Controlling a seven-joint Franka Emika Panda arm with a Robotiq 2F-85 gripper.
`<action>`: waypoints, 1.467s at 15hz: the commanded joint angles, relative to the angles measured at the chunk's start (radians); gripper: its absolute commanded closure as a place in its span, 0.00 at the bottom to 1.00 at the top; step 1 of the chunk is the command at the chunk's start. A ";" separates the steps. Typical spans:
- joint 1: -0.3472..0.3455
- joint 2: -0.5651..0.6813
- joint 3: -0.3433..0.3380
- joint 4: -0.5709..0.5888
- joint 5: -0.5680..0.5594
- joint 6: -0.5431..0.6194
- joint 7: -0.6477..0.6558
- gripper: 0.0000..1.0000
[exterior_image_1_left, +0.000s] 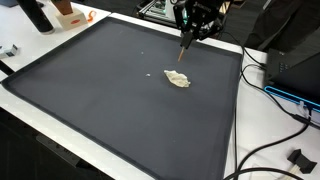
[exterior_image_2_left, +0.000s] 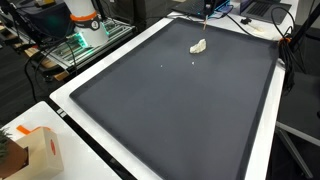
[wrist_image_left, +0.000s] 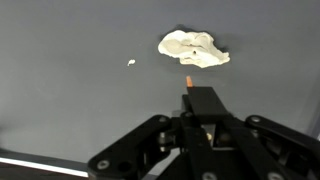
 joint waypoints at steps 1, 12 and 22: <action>-0.047 0.051 0.007 0.044 0.119 0.026 -0.121 0.97; -0.214 0.156 0.059 0.117 0.659 0.032 -0.637 0.97; -0.291 0.213 0.073 0.122 0.924 -0.005 -0.758 0.97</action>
